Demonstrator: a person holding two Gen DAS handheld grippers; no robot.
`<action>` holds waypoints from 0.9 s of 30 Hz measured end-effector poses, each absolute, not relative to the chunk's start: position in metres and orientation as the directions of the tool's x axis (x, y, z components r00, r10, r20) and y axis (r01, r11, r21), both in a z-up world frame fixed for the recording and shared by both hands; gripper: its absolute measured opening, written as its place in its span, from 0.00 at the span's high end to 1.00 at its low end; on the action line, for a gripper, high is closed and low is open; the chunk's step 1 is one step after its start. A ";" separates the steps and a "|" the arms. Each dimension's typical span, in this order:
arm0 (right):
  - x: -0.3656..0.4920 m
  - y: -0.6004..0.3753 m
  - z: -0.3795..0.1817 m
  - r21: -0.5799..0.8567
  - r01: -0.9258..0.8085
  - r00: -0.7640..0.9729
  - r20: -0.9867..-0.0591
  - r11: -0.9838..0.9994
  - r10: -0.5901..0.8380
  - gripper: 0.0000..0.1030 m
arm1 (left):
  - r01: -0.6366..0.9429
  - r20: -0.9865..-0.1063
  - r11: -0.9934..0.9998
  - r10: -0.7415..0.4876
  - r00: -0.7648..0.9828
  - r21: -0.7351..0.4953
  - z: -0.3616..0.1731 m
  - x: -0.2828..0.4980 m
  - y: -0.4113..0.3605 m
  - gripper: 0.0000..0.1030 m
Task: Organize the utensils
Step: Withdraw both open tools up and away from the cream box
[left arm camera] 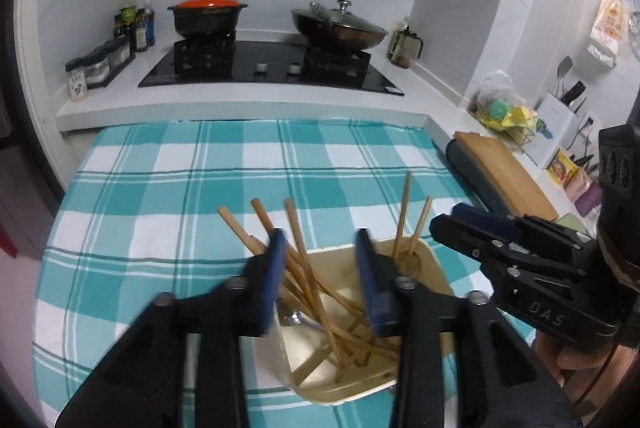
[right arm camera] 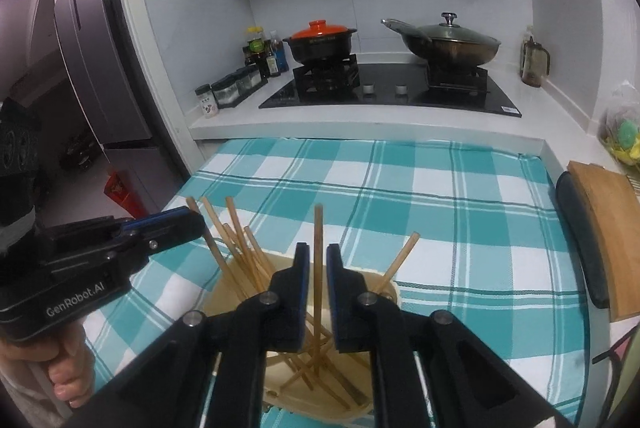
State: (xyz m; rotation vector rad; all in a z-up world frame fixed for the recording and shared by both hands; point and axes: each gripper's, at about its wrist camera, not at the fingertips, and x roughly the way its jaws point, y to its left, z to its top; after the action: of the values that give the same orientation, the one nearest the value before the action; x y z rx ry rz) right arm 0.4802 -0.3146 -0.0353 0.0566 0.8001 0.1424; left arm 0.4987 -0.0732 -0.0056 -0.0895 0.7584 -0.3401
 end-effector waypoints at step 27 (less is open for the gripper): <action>0.250 -0.277 0.008 -0.060 0.011 0.808 -0.588 0.998 -0.044 0.00 | 0.028 -0.532 1.000 -0.025 0.847 -0.002 0.018 0.255 -0.048 0.00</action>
State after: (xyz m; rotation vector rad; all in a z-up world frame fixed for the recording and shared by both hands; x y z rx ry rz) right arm 0.2502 -0.2774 0.0084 -0.0547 0.6302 -0.0294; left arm 0.2552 -0.0479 0.0182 0.0062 0.5606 -0.0278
